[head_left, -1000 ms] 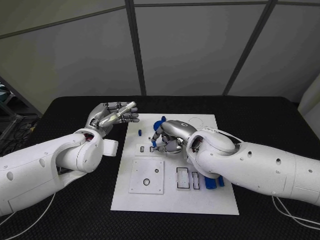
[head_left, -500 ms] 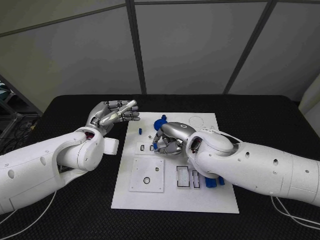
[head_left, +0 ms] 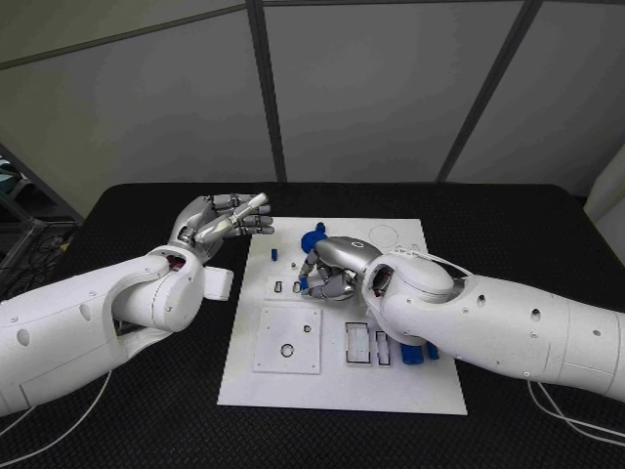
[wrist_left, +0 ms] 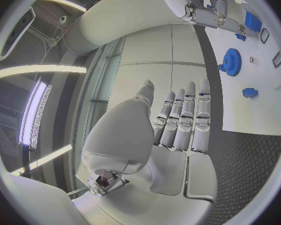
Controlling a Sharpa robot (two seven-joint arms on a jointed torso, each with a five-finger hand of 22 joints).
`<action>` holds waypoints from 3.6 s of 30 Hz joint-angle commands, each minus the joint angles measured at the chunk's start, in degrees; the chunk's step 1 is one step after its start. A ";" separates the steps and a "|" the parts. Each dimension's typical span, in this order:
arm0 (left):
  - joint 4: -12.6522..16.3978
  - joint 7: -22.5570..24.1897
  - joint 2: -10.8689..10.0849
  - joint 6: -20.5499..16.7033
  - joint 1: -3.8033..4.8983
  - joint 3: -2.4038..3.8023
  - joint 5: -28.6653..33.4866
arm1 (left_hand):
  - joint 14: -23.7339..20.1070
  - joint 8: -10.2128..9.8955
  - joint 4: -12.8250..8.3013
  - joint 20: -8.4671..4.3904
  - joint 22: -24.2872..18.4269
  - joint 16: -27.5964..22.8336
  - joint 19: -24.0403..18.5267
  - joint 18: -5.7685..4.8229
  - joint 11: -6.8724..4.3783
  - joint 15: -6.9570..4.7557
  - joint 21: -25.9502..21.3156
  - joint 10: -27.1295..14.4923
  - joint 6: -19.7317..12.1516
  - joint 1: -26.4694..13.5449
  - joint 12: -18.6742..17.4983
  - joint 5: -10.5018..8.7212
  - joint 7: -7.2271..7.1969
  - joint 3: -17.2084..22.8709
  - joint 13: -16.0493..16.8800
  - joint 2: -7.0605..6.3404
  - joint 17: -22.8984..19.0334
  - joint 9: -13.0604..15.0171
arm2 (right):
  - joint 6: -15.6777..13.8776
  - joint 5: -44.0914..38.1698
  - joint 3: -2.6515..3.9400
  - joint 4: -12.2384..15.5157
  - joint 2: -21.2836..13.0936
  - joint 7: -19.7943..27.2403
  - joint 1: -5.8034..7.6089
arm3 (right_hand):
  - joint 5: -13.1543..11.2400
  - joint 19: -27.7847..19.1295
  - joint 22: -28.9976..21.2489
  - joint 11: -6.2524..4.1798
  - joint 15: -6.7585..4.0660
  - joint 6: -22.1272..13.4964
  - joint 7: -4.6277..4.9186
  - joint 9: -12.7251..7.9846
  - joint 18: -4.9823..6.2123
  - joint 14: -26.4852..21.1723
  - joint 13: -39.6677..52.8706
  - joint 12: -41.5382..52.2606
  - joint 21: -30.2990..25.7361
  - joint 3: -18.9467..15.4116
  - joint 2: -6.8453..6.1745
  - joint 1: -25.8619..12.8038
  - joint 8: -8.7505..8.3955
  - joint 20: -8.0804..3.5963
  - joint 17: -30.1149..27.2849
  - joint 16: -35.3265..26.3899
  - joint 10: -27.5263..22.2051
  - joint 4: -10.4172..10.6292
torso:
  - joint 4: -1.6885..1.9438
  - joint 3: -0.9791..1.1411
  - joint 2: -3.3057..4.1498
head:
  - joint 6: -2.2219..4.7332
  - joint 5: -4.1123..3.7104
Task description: Assemble the parts on the task board
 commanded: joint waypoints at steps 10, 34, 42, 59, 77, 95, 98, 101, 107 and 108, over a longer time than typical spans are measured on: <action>-0.03 0.37 0.12 0.54 0.11 0.05 -0.32 | 0.02 -0.37 0.03 0.25 -0.13 -0.23 -0.15 0.22 0.08 0.31 -0.26 0.45 0.28 -0.04 -0.33 -0.08 0.10 -0.36 0.02 0.28 0.12 0.00 | 3.42 -1.14 -0.16 -0.25 -0.10 -1.33 -0.13 | -0.16 -0.85 0.40 0.47 0.44 -1.83 0.76 -0.43 0.01 4.55 -1.08 -1.50 -0.76 -0.03 -1.34 -1.30 -0.56 0.47 8.40 -0.02 -1.50 -0.08 | 0.03 0.02 -0.03 | -0.32 0.01; -0.22 0.19 0.29 0.63 0.11 0.05 -0.32 | 0.01 -0.42 0.04 0.27 -0.15 -0.28 -0.20 0.23 0.10 0.33 -0.29 0.43 0.27 -0.07 -0.39 -0.08 0.13 -0.42 0.01 0.30 0.14 -0.01 | 3.10 -1.42 -0.16 -0.11 0.13 -2.12 -0.13 | 0.06 -1.54 -0.70 1.49 1.32 -5.34 1.86 -1.11 0.25 4.55 -3.28 -3.81 -1.47 -0.22 -2.79 -2.65 -2.00 1.30 8.52 0.01 -3.87 0.26 | 0.00 0.02 -0.02 | -0.37 0.15; -0.25 0.16 0.31 0.68 0.11 0.05 -0.32 | 0.01 -0.42 0.04 0.27 -0.15 -0.28 -0.20 0.23 0.10 0.33 -0.29 0.43 0.27 -0.07 -0.39 -0.08 0.13 -0.42 0.01 0.30 0.14 -0.01 | 2.99 -1.47 -0.16 -0.04 0.14 -2.47 -0.13 | 0.22 -1.98 -1.41 2.14 1.87 -8.51 2.54 -1.59 0.40 4.44 -5.09 -5.39 -1.93 -0.36 -3.41 -3.15 -3.04 1.82 8.15 -0.20 -5.72 0.64 | 0.01 0.03 -0.05 | -0.25 0.12; -0.42 0.07 0.44 0.82 0.09 0.05 -0.32 | 0.04 -0.47 0.02 0.28 -0.18 -0.34 -0.23 0.23 0.11 0.34 -0.32 0.40 0.26 -0.06 -0.45 -0.08 0.12 -0.45 0.00 0.33 0.17 -0.01 | -4.18 0.73 -0.13 2.63 -1.87 2.13 -0.27 | 0.30 -2.11 -1.65 2.71 2.38 -11.30 3.16 -1.84 0.46 4.43 -4.53 -4.05 -2.14 -1.00 -4.83 -3.75 -3.19 2.34 8.20 -0.21 -5.49 1.91 | -0.07 0.12 -0.05 | 0.13 0.14; -0.82 -6.85 0.01 1.73 0.06 0.05 -10.01 | 13.19 0.75 -0.38 -3.68 3.62 8.07 10.68 0.43 -3.23 -3.94 8.01 9.34 5.74 -0.74 2.71 0.06 -2.32 -3.10 1.98 -0.12 6.18 0.67 | -10.61 15.55 2.38 10.21 -10.76 18.66 0.00 | 2.09 -2.62 -2.41 2.95 2.73 -12.00 3.27 -1.55 0.67 4.22 -3.97 -1.99 -2.68 -4.25 -4.34 -1.35 -0.45 2.85 7.84 -0.44 -5.43 3.70 | -0.03 0.05 -0.19 | 0.96 0.29; 0.49 -46.39 0.30 21.58 6.19 -0.08 -41.74 | 25.45 18.02 8.46 -8.89 54.96 76.92 24.37 -5.20 -8.53 -9.00 53.96 11.73 3.80 -6.68 54.77 0.06 -6.88 -8.24 47.13 2.81 73.23 10.97 | -11.60 39.88 5.59 5.87 -18.70 23.68 5.12 | 4.81 -3.29 -3.93 1.68 1.58 -6.99 2.01 -0.93 0.98 3.81 -3.97 -1.74 -3.63 -3.21 -2.60 0.07 2.13 1.74 6.22 -1.48 -4.47 2.48 | -0.49 0.57 -3.01 | -0.93 1.07; -0.93 -50.16 2.34 23.77 8.42 -1.54 -45.32 | 26.63 21.54 9.66 -8.97 59.77 79.10 25.86 -5.92 -8.98 -9.40 56.94 14.96 3.40 -8.31 61.90 -0.06 -7.48 -10.31 55.05 2.44 76.25 13.23 | -11.49 41.11 5.64 4.72 -18.85 23.48 5.35 | 4.91 -3.56 -4.47 1.65 1.54 -7.02 2.00 -1.00 1.08 3.67 -4.33 -2.07 -3.96 -3.21 -2.57 -0.01 2.09 1.68 5.72 -1.79 -4.67 2.46 | -0.48 0.73 -3.65 | -1.58 1.39; -2.36 -51.86 4.31 25.02 10.00 -3.25 -47.59 | 26.89 23.00 9.71 -9.18 61.04 79.56 26.25 -6.09 -9.16 -9.59 57.71 15.32 3.11 -9.45 63.04 -0.09 -7.82 -11.64 56.31 2.31 76.91 14.30 | -11.44 41.42 5.65 4.12 -18.81 23.22 5.45 | 4.95 -3.69 -4.75 1.64 1.51 -7.07 1.99 -1.06 1.14 3.60 -4.55 -2.29 -4.14 -3.22 -2.57 -0.08 2.04 1.64 5.46 -1.96 -4.80 2.45 | -0.48 0.78 -3.93 | -1.78 1.43; -5.23 -53.73 8.21 26.86 12.31 -6.41 -51.14 | 27.03 24.61 9.89 -9.35 62.08 79.78 26.44 -6.22 -9.30 -9.73 58.32 15.16 2.16 -11.87 63.48 -0.08 -7.98 -13.88 56.86 2.65 77.26 15.73 | -11.30 41.16 5.66 3.31 -18.36 22.52 5.53 | 5.00 -3.80 -4.98 1.63 1.48 -7.16 1.99 -1.13 1.18 3.54 -4.83 -2.56 -4.30 -3.24 -2.56 -0.19 1.96 1.60 5.26 -2.12 -4.95 2.46 | -0.52 0.90 -4.18 | -2.27 1.71; -5.71 -53.89 8.80 27.06 12.55 -6.75 -51.51 | 27.03 24.79 9.89 -9.36 62.19 79.80 26.46 -6.24 -9.31 -9.74 58.38 15.13 2.06 -12.11 63.51 -0.08 -7.99 -14.13 56.90 2.68 77.28 15.91 | -11.24 41.06 5.66 3.20 -18.24 22.39 5.53 | 5.00 -3.80 -4.98 1.63 1.48 -7.16 1.99 -1.13 1.18 3.54 -4.83 -2.56 -4.30 -3.24 -2.56 -0.19 1.96 1.60 5.26 -2.12 -4.95 2.46 | -0.49 0.89 -4.12 | -2.27 1.73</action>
